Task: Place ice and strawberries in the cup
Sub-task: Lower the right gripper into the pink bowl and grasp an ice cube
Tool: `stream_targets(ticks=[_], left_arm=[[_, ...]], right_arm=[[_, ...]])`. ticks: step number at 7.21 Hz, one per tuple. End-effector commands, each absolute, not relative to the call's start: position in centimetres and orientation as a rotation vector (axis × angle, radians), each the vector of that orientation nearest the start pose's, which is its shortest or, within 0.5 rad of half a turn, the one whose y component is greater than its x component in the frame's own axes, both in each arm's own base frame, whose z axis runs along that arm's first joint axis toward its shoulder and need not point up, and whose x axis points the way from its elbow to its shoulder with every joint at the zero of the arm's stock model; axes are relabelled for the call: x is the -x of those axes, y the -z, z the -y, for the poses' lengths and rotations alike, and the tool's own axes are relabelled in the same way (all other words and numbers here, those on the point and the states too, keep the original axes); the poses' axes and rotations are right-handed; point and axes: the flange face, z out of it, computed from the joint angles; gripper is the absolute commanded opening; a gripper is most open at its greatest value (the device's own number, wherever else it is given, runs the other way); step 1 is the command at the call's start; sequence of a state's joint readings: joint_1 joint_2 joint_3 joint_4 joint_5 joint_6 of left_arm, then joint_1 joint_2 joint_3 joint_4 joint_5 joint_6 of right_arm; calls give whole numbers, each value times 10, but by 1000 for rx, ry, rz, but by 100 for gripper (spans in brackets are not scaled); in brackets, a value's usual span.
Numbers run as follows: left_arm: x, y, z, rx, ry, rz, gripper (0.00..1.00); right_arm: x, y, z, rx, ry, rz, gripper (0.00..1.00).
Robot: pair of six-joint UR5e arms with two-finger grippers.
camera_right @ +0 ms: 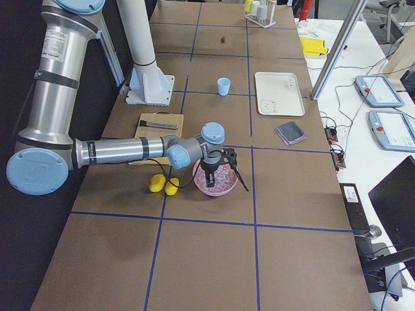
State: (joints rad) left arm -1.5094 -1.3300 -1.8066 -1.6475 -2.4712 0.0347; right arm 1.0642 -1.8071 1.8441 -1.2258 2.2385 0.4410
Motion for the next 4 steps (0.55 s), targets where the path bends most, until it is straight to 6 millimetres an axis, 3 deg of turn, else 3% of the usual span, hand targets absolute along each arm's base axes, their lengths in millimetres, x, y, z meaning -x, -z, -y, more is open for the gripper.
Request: stream_targets(ticks=[1, 2, 4], left_arm=[[31, -632, 397, -54, -122, -900, 100], [31, -632, 397, -54, -122, -901, 100], [31, -633, 397, -53, -122, -901, 100]], right_arm=[[139, -597, 397, -25, 191, 754, 46], [139, -598, 397, -26, 192, 753, 34], [139, -597, 397, -30, 196, 754, 20]])
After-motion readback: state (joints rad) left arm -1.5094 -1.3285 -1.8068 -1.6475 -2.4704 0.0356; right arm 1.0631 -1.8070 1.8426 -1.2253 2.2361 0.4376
